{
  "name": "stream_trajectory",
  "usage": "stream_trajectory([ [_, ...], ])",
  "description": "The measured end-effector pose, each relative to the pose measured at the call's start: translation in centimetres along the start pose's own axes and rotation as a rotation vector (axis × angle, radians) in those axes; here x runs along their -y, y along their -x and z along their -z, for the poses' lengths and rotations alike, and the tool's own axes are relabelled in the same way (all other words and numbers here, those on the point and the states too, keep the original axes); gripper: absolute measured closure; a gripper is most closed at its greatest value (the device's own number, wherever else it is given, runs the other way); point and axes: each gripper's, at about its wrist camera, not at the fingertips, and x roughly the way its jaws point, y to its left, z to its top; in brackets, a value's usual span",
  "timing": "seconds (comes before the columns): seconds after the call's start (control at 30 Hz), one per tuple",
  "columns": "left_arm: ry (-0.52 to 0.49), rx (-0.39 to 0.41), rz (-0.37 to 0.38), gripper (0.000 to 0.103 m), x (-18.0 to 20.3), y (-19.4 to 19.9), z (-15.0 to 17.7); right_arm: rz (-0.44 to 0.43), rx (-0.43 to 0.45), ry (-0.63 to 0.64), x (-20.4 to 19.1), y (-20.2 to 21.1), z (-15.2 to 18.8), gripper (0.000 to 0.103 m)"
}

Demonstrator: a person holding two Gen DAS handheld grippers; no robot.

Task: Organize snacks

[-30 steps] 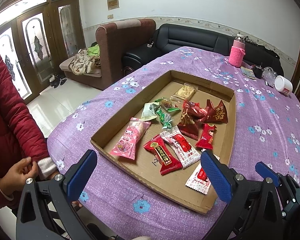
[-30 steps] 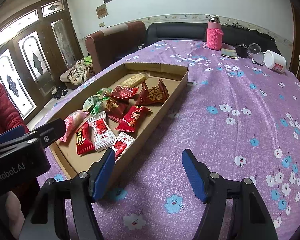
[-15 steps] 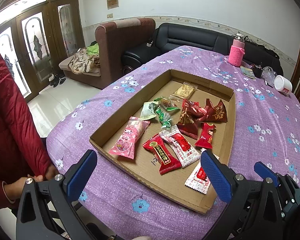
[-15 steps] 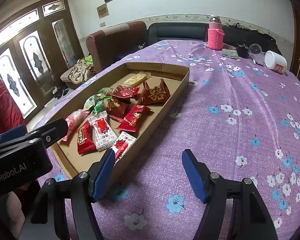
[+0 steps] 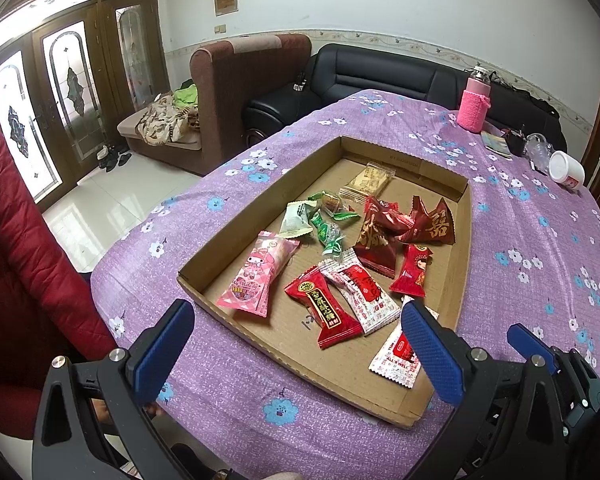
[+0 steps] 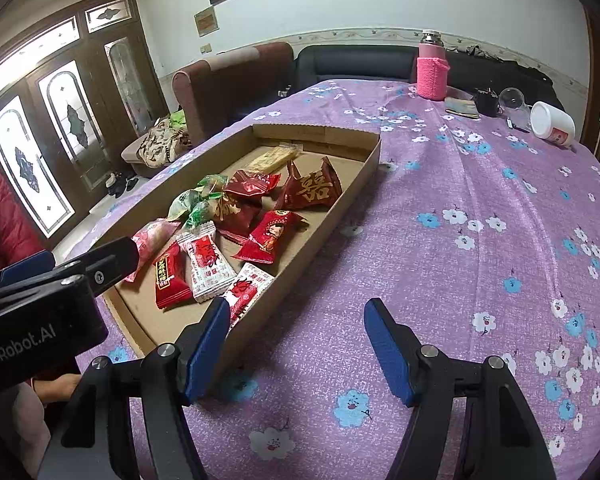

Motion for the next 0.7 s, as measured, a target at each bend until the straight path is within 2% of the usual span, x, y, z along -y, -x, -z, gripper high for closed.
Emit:
stream_trajectory([
  [0.7, 0.026, -0.022, -0.003, 0.0, -0.69, -0.63, 0.03, -0.015, 0.008, 0.026, -0.46, 0.14, -0.02, 0.029],
])
